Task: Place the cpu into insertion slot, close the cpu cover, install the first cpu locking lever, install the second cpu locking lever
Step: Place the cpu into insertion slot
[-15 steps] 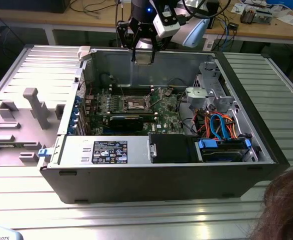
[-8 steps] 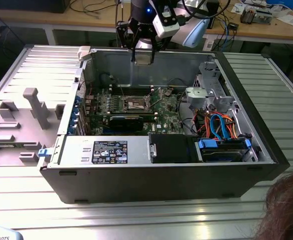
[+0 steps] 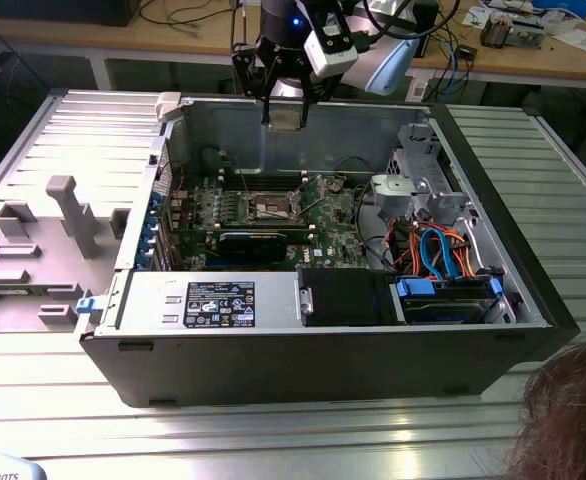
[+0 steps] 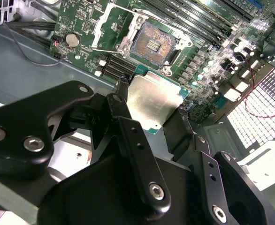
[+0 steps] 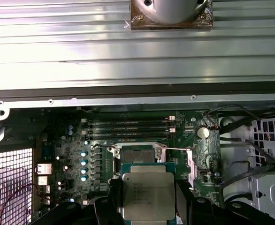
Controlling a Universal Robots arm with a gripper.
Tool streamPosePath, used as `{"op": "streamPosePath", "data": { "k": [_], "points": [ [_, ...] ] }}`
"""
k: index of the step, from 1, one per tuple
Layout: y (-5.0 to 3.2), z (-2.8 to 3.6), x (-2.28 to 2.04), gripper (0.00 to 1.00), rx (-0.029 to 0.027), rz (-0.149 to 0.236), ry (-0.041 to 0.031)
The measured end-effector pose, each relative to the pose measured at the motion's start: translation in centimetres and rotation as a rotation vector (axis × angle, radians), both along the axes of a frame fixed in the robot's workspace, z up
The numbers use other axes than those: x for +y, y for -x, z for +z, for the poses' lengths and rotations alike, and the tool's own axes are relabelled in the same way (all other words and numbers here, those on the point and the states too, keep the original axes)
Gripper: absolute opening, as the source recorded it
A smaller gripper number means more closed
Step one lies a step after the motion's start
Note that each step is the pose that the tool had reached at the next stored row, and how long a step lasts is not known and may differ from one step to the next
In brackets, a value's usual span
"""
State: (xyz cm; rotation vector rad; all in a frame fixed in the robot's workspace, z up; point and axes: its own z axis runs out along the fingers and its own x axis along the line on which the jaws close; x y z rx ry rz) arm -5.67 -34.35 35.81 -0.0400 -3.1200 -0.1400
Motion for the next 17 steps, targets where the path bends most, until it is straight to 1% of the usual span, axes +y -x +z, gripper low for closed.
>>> {"op": "streamPosePath", "data": {
  "k": [17],
  "points": [
    [0.16, -0.33, 0.0, 0.54, 0.0, 0.0, 0.0]
  ]
}}
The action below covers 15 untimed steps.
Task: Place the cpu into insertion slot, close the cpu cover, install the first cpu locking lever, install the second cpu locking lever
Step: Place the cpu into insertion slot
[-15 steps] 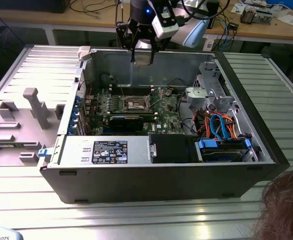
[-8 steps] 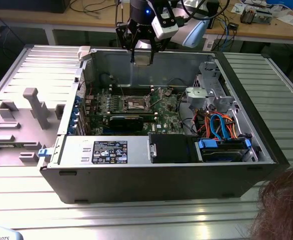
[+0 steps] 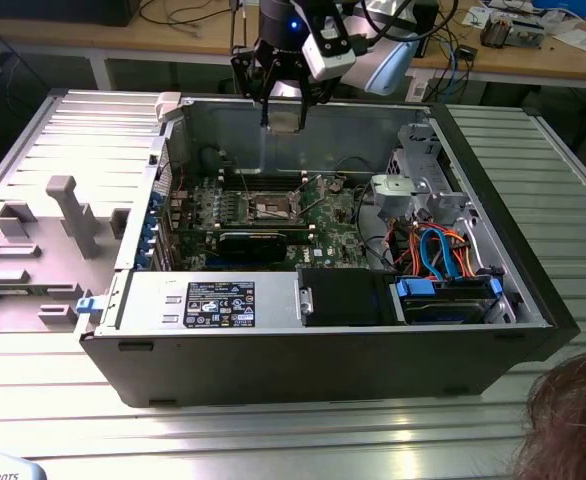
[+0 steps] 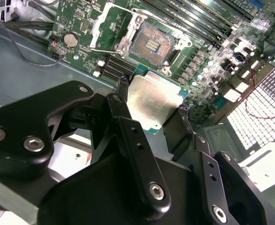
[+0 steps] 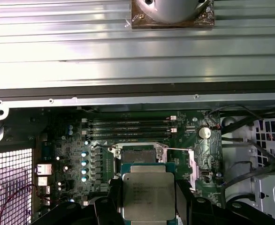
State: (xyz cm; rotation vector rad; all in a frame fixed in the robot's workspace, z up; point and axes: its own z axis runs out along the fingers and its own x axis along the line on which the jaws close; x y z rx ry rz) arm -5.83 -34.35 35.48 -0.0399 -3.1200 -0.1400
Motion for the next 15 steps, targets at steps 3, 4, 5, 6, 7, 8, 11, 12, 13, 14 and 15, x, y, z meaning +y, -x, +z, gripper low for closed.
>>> {"op": "streamPosePath", "data": {
  "k": [3, 4, 5, 6, 7, 8, 11, 12, 13, 14, 15],
  "points": [
    [0.02, -0.05, 0.0, 0.54, 0.0, 0.0, 0.0],
    [0.02, -0.07, 0.0, 0.54, 0.0, 0.0, 0.0],
    [0.03, -0.08, 0.0, 0.54, 0.0, 0.0, 0.0],
    [0.04, -0.09, 0.0, 0.54, 0.0, 0.0, 0.0],
    [0.05, -0.11, 0.0, 0.54, 0.0001, 0.0, 0.0],
    [0.06, -0.12, 0.0, 0.54, 0.0, 0.0, 0.0001],
    [0.08, -0.17, 0.0, 0.54, 0.0001, 0.0, 0.0],
    [0.09, -0.18, 0.0, 0.54, 0.0, 0.0, 0.0],
    [0.09, -0.19, 0.0, 0.54, 0.0001, 0.0, 0.0],
    [0.11, -0.2, 0.0, 0.54, 0.0001, 0.0, 0.0],
    [0.13, -0.22, 0.0, 0.54, 0.0, 0.0, 0.0]
  ]
}}
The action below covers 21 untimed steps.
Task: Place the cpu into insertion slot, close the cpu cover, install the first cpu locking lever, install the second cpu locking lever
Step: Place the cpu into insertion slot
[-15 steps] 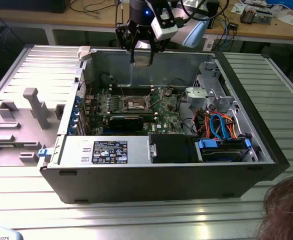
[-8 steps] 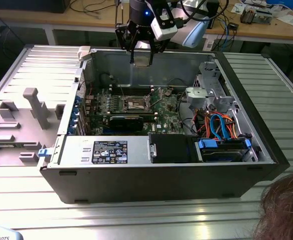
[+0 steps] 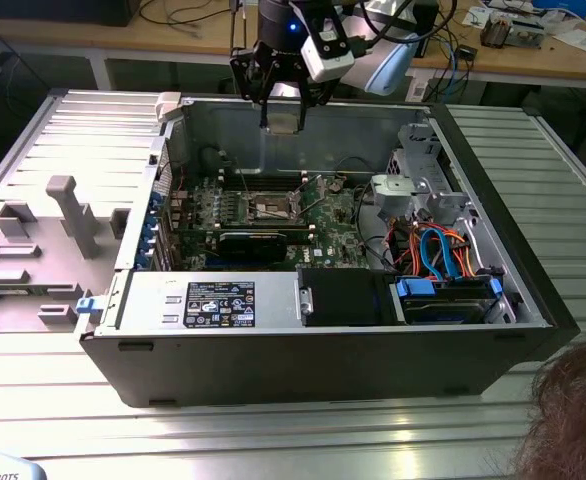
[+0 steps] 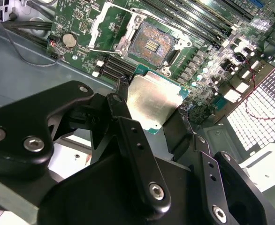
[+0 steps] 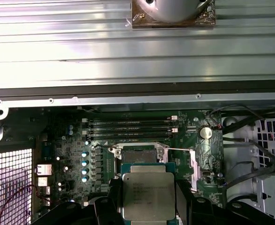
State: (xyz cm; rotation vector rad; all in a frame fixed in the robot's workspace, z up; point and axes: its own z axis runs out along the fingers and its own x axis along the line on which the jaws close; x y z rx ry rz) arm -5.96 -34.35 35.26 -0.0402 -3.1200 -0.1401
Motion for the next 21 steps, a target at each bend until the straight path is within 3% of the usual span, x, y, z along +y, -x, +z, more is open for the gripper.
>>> {"op": "streamPosePath", "data": {
  "k": [21],
  "points": [
    [0.26, -0.33, 0.0, 0.54, 0.0, 0.0, 0.0]
  ]
}}
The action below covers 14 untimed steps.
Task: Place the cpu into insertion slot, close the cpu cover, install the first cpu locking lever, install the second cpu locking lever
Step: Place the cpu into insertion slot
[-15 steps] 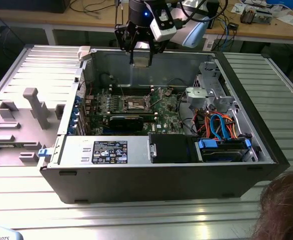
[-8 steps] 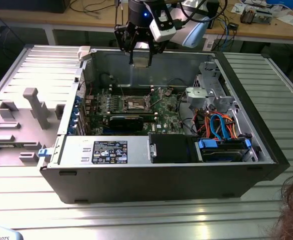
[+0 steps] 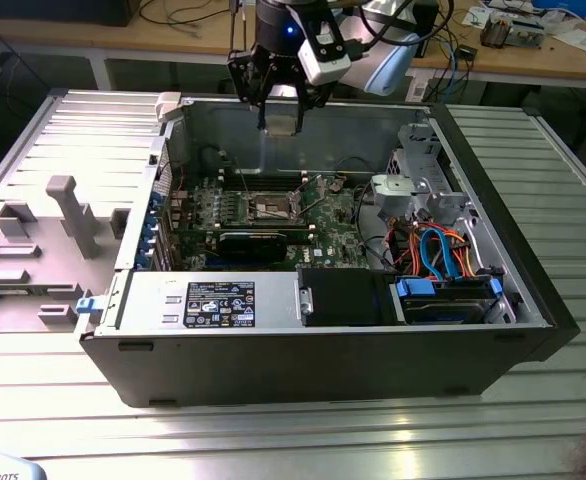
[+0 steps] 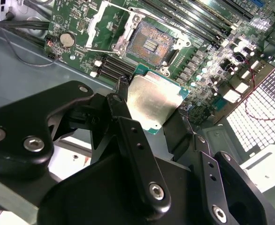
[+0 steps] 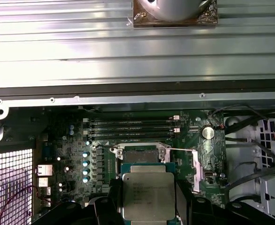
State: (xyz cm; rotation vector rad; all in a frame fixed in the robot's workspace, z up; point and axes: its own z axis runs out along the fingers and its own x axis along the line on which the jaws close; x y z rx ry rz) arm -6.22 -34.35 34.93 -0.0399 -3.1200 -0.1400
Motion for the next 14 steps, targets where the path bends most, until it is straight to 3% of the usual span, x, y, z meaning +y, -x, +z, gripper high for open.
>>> {"op": "streamPosePath", "data": {
  "k": [14],
  "points": [
    [0.11, -0.37, 0.0, 0.54, 0.0, 0.0, 0.0]
  ]
}}
